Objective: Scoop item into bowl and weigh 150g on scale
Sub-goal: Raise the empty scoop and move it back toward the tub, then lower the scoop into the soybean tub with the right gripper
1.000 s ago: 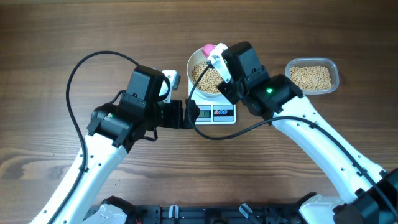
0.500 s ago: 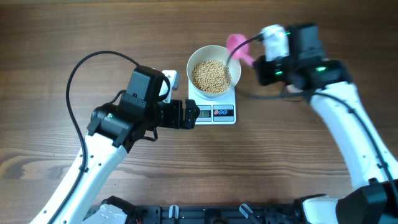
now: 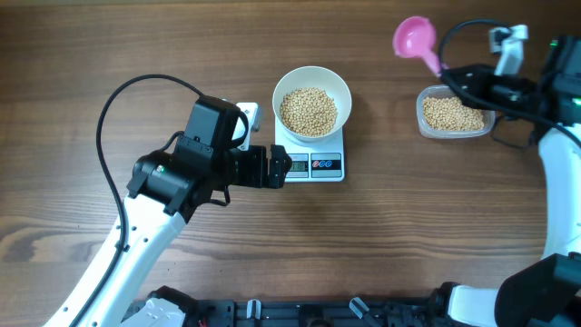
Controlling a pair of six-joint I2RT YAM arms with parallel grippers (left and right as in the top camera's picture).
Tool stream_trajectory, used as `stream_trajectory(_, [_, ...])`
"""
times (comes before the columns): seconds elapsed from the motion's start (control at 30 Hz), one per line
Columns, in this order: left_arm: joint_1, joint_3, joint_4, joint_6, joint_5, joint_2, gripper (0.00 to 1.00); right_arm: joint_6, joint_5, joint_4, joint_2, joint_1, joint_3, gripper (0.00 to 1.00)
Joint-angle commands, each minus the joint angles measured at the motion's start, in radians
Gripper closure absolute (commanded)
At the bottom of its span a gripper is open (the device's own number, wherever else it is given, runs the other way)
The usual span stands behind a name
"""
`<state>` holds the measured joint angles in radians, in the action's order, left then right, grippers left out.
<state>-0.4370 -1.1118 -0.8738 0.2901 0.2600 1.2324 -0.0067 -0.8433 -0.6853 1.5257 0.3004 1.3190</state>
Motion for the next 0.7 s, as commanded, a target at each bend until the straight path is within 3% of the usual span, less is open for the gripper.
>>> stream_trajectory(0.0, [-0.005,0.004,0.002,-0.021,0.008,0.004,0.00,0.059,-0.103,0.029,-0.028,0.079,0.016,0.96])
stream_trajectory(0.67, [-0.005,0.004,0.002,-0.021,0.008,0.004,0.00,0.036,0.034,0.212,-0.024,0.176,0.016,0.96])
